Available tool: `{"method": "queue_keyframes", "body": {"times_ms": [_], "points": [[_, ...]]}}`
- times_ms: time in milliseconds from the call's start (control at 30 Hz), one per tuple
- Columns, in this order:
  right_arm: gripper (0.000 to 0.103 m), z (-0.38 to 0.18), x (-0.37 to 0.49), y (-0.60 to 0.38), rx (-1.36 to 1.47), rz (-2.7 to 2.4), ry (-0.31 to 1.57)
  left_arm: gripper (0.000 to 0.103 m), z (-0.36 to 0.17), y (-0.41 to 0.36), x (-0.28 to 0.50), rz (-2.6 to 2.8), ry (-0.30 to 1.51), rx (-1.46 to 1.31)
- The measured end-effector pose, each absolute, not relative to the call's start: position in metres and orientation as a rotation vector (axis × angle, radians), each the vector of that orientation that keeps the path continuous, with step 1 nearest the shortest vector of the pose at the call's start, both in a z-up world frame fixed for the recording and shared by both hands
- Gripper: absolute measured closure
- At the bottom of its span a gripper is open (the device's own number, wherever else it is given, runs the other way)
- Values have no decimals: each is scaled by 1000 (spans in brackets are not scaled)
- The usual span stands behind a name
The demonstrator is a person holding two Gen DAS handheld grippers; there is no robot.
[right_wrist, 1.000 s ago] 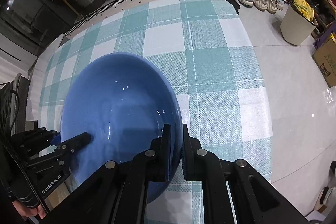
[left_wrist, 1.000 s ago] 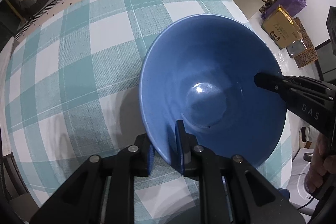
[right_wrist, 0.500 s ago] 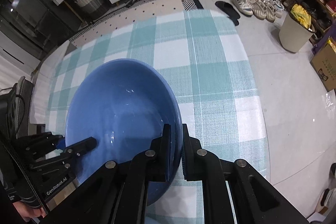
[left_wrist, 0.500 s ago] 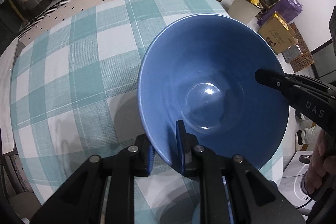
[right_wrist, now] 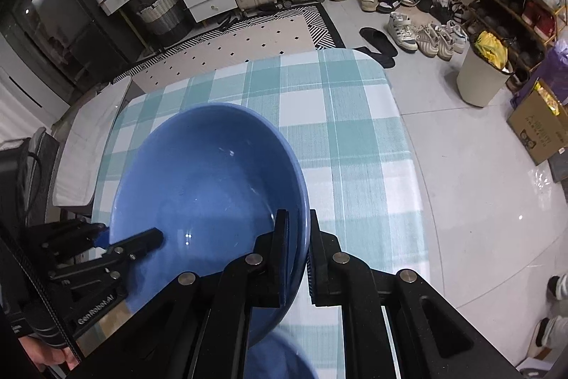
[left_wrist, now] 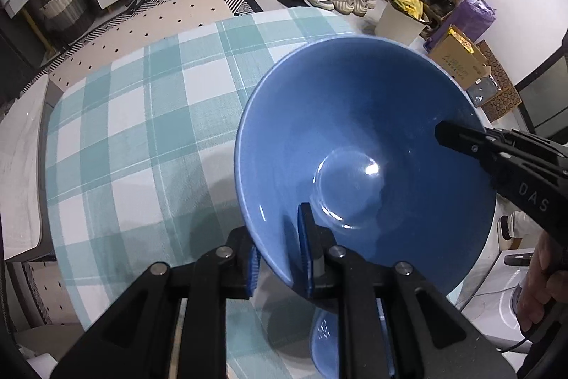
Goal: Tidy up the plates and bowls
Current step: 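Lift the last blue bowl with both tools and carry it toward the cream plates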
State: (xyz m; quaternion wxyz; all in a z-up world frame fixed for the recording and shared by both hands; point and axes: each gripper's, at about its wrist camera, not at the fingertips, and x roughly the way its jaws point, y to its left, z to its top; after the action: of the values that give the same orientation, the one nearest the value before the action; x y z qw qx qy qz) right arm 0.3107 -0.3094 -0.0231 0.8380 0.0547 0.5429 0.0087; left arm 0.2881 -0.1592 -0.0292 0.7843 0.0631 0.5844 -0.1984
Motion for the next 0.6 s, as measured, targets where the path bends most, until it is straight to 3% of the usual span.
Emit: {"method": "queue_keyframes", "body": {"times_ms": [600], "points": [[94,10,190,-290,117,33,1067,86,-8,-142,191,-464,1186,145]]}}
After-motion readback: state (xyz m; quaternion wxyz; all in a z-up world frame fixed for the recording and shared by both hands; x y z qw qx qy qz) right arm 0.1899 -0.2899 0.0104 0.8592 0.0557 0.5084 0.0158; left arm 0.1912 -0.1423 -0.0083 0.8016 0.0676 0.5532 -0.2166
